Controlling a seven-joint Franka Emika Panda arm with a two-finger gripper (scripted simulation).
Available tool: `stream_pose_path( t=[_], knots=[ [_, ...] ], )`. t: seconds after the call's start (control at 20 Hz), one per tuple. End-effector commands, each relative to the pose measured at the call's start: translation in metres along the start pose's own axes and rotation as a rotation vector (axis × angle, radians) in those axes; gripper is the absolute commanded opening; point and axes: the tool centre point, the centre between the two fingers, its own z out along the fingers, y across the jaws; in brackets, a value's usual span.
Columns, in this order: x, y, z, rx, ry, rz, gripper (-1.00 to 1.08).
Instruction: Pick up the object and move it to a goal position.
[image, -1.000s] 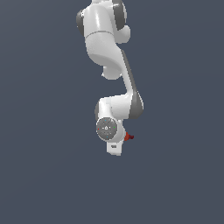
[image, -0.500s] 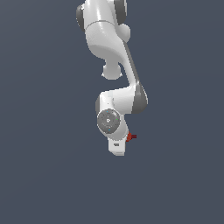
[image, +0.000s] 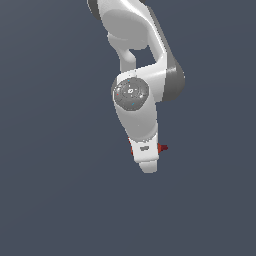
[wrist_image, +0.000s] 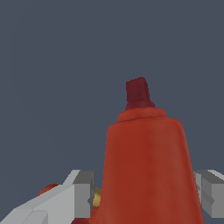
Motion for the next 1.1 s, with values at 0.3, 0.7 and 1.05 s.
stream_pose_path(
  t=[0.3,0.7,1.05],
  knots=[
    [0.046,-0.01,-0.111,-0.19,0.019,-0.158,-1.0],
    [0.079,-0.038,-0.197,-0.342,0.04,-0.284,-1.0],
    [0.097,-0.07,-0.258,-0.454,0.059,-0.376,-1.0]
  ],
)
